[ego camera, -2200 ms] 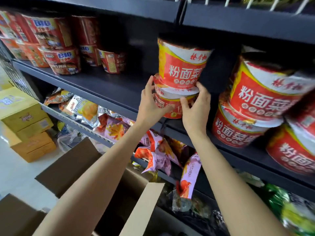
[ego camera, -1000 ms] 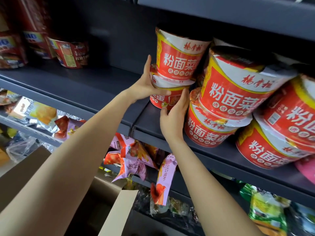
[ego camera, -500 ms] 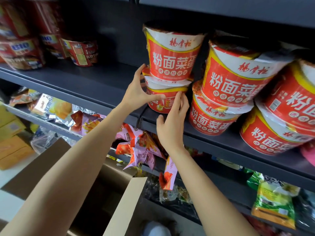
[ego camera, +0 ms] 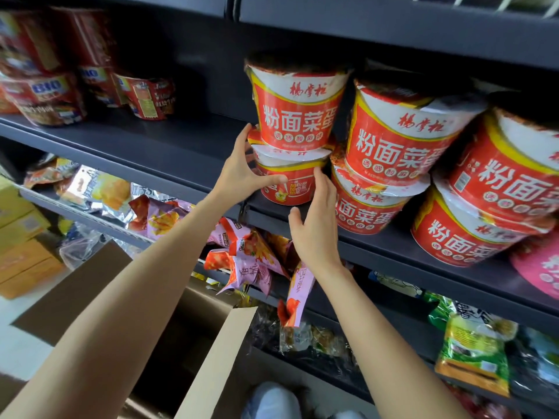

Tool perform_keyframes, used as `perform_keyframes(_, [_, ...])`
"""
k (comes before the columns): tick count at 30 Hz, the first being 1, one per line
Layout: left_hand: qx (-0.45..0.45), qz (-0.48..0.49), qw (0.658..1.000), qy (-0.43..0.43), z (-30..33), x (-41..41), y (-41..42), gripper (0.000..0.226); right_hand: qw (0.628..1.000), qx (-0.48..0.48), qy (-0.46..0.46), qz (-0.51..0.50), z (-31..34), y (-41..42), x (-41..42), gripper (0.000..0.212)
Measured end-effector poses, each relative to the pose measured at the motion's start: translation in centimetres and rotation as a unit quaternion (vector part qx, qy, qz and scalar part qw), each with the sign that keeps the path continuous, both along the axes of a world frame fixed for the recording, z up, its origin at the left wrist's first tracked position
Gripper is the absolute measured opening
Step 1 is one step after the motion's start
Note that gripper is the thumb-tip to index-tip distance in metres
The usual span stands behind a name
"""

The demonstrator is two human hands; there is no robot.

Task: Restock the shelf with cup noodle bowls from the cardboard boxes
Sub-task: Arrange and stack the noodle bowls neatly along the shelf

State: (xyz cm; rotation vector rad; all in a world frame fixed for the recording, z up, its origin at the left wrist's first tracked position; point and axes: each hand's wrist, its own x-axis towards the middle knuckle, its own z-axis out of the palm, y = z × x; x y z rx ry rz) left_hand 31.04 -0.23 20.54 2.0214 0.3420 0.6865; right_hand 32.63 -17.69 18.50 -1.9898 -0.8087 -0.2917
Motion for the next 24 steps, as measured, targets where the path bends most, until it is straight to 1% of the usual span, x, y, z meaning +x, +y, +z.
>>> perform_keyframes(3, [-0.003, 0.014, 1.000, -0.004, -0.2, -0.3, -0.4, 0.111, 1.000, -0.001, -0.003, 0.005, 0.4, -0.4, 0.5, 0.073])
perform_keyframes(7, [0.005, 0.038, 0.999, -0.016, -0.5, -0.9, -1.2, 0.113, 0.999, 0.010, 0.023, 0.028, 0.7, 0.0, 0.6, 0.079])
perform_keyframes(9, [0.003, 0.046, 0.999, -0.015, -0.6, -1.2, -1.6, 0.118, 0.999, 0.021, 0.023, 0.026, 0.7, 0.0, 0.5, 0.078])
perform_keyframes(13, [-0.023, 0.004, 0.999, 0.022, 0.9, -1.8, -1.2, 0.130, 0.999, 0.029, 0.031, 0.019, 1.3, -0.2, 0.4, 0.072])
perform_keyframes(15, [-0.046, -0.006, 0.999, 0.003, 2.4, -1.9, -0.8, 0.117, 0.998, 0.029, 0.045, 0.026, 1.5, -0.2, 0.3, 0.072])
perform_keyframes(17, [-0.042, 0.003, 0.999, -0.026, 4.0, -1.6, -0.7, 0.109, 0.998, 0.030, 0.051, 0.029, 1.6, -0.2, 0.3, 0.073])
perform_keyframes(20, [-0.045, -0.014, 0.998, -0.030, 5.6, -0.4, -1.2, 0.115, 0.998, 0.033, 0.052, 0.007, 1.1, 0.1, 0.1, 0.077])
perform_keyframes(24, [-0.038, 0.011, 0.999, -0.021, 6.3, 0.9, -1.3, 0.112, 0.994, 0.022, 0.081, -0.063, 0.2, 2.1, -1.6, 0.096])
